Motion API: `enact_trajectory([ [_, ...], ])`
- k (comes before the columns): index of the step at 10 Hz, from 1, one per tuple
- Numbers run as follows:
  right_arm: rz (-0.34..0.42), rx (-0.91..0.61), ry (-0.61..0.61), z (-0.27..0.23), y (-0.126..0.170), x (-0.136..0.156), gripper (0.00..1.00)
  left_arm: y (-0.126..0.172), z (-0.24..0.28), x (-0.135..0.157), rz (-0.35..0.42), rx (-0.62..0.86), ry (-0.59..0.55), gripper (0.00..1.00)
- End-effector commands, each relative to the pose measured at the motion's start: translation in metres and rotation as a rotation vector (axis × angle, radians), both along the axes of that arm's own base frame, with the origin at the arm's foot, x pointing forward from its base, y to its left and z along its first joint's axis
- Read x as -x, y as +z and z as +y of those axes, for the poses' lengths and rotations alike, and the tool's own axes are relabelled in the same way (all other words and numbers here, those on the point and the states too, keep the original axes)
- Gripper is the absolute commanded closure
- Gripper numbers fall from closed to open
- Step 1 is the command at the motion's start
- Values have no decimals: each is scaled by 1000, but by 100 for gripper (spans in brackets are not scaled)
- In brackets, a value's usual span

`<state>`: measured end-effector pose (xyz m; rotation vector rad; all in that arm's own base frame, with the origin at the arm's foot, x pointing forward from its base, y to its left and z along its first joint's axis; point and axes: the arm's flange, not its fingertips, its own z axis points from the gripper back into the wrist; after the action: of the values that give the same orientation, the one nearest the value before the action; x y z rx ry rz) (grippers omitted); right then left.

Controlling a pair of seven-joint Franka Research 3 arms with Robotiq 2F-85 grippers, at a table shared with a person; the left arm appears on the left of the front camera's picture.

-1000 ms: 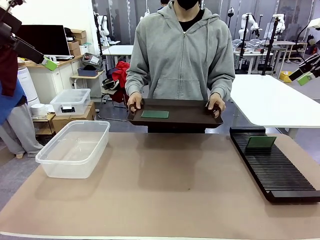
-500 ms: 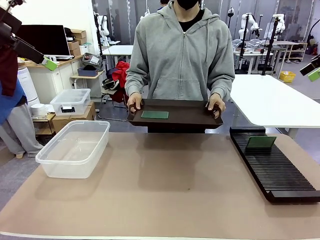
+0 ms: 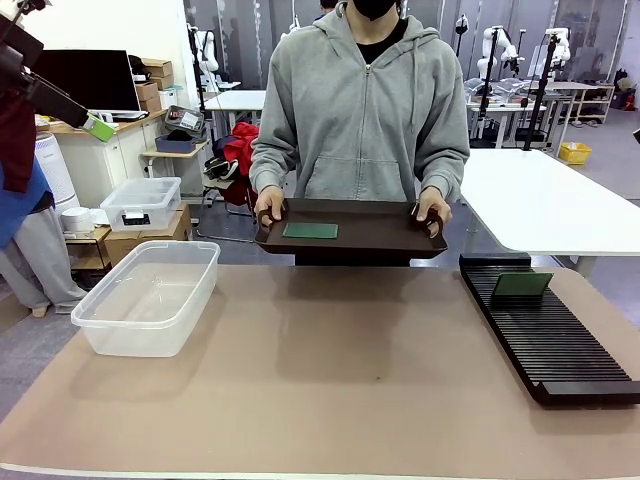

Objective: Sort PCBs into racks and boxes based on the side picked up.
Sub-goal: Pick up the Blank PCB handed by the Human.

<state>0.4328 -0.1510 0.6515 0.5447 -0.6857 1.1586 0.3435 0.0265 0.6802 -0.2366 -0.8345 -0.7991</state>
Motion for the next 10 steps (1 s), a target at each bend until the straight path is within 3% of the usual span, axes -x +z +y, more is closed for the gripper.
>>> enact_trajectory([
  [1,-18,-22,61,-16,3,2,7,-2,1,0,-7,7,-2,0],
  [4,-59,-18,21,-26,3,6,7,-2,1,0,-7,7,-2,0],
  [8,-149,5,-167,-35,7,17,7,-2,1,0,-7,7,-2,0],
  [10,-145,-3,-185,-38,8,20,7,-2,1,0,-7,7,-2,0],
])
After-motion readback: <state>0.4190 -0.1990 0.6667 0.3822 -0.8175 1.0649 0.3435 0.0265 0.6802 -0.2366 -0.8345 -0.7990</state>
